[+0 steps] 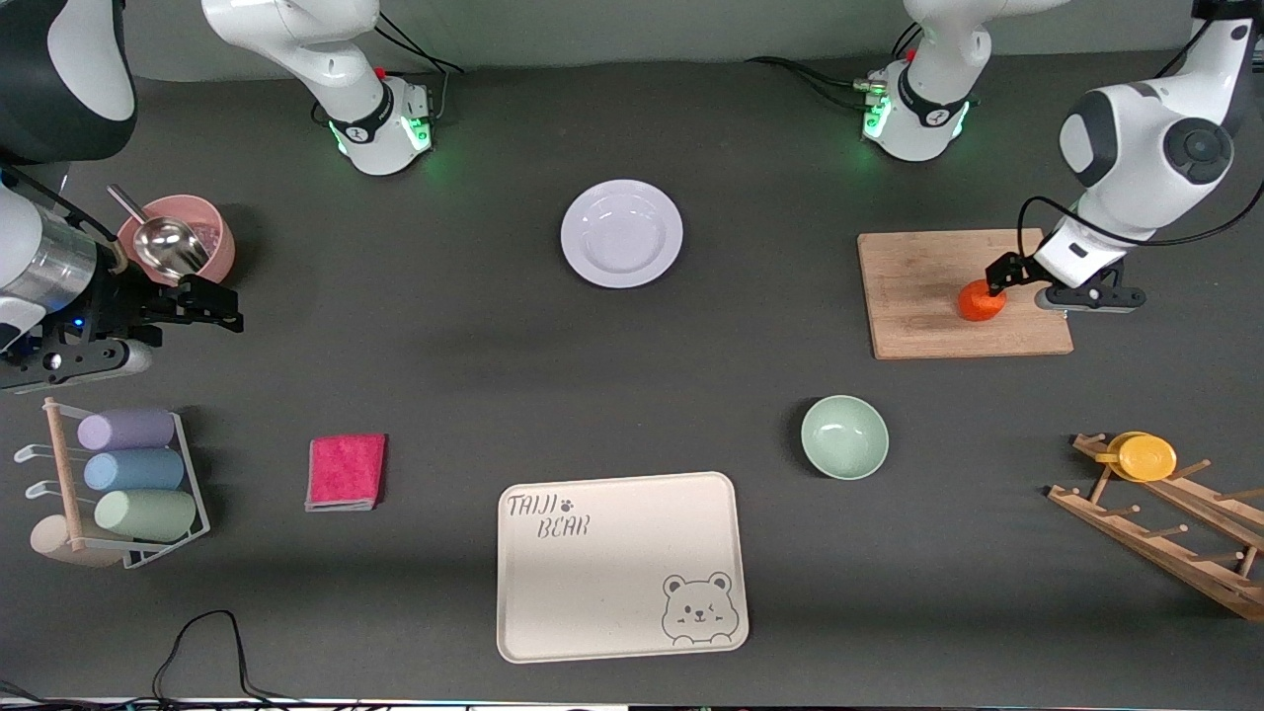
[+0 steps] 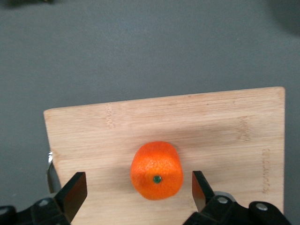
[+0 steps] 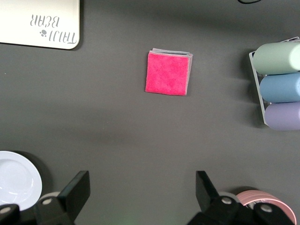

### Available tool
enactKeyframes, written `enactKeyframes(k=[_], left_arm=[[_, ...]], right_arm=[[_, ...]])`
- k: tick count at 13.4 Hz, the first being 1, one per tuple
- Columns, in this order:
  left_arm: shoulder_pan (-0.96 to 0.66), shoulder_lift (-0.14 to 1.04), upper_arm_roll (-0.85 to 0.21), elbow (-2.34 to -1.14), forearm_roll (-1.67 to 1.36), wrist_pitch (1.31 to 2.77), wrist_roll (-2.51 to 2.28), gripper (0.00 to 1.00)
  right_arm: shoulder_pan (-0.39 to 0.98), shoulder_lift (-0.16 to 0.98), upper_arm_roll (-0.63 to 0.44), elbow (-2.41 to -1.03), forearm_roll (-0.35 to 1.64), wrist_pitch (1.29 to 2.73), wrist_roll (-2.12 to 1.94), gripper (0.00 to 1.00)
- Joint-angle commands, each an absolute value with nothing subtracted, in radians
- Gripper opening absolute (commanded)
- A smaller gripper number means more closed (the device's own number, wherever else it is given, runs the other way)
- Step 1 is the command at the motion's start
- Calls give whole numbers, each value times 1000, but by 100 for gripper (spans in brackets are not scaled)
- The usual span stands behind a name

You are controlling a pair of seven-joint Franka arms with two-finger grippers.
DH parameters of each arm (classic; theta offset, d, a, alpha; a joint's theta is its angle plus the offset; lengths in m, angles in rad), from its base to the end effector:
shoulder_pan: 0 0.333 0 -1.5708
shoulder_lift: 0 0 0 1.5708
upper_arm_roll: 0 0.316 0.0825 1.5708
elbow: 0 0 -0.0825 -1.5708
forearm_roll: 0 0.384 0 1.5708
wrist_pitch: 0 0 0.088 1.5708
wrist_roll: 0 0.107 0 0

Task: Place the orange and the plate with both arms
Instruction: 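Close the left gripper on the orange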

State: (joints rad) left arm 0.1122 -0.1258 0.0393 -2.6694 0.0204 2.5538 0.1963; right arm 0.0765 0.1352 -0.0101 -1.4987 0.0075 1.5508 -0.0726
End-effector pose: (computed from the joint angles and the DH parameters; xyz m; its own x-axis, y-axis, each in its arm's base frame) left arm 0.4110 0.0621 0.2798 0.9980 -0.0620 0.0086 -0.0619 -0.9980 -0.0084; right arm 0.5902 0.0405 0.5792 0.9869 0.1385 -0.0823 0.1379 -0.9904 -0.0121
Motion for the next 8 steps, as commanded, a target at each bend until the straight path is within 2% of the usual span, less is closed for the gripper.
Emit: enactKeyframes(k=[1, 4, 8], left_arm=[[115, -60, 38, -2709, 29, 2678, 209, 100], [114, 23, 37, -2712, 29, 2766, 209, 100], [110, 61, 37, -2717, 28, 2795, 206, 100]], right_arm=[[80, 133, -12, -1494, 6, 1536, -69, 100], [80, 135, -12, -1493, 6, 1536, -69, 100], [81, 135, -11, -1493, 6, 1536, -69, 100]])
